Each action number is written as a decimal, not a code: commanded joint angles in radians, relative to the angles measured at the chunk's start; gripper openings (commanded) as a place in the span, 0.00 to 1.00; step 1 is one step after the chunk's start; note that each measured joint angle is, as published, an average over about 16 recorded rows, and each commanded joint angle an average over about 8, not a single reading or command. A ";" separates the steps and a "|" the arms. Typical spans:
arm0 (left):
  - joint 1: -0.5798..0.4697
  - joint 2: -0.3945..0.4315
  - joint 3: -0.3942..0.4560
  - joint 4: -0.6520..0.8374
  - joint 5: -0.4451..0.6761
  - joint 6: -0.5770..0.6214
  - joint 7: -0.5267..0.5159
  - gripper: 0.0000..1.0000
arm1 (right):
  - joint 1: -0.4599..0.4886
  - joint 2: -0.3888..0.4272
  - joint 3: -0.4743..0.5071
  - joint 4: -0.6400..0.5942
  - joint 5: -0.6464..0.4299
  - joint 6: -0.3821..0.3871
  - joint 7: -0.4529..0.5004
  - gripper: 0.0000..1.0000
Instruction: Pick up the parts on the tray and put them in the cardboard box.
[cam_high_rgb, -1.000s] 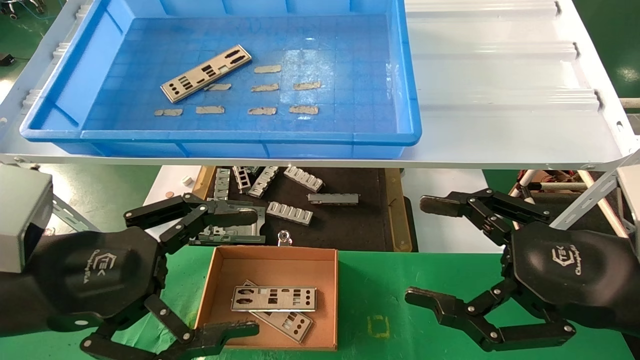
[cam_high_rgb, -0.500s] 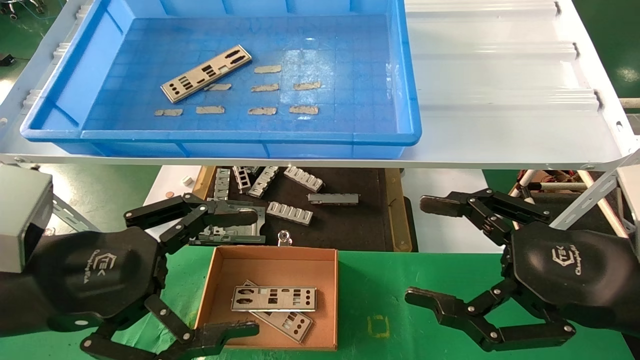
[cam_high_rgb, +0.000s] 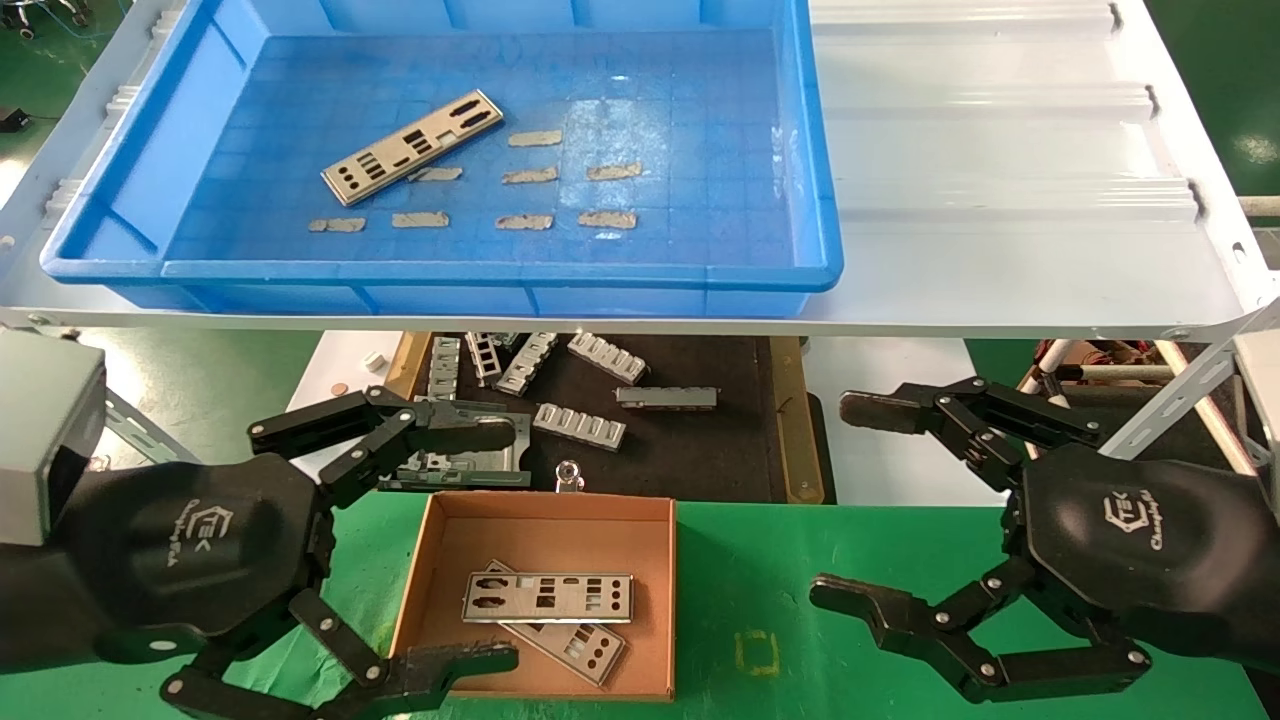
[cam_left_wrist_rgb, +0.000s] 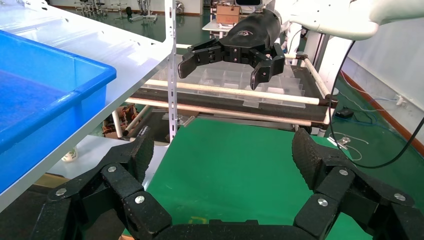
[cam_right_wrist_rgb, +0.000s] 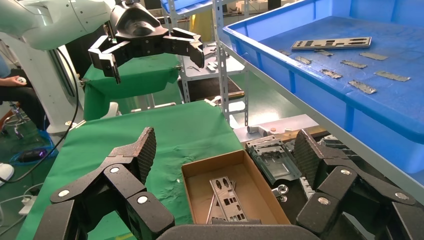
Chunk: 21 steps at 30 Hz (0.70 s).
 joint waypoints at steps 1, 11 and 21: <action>0.000 0.000 0.000 0.000 0.000 0.000 0.000 1.00 | 0.000 0.000 0.000 0.000 0.000 0.000 0.000 1.00; 0.000 0.000 0.000 0.000 0.000 0.000 0.000 1.00 | 0.000 0.000 0.000 0.000 0.000 0.000 0.000 1.00; 0.000 0.000 0.000 0.000 0.000 0.000 0.000 1.00 | 0.000 0.000 0.000 0.000 0.000 0.000 0.000 1.00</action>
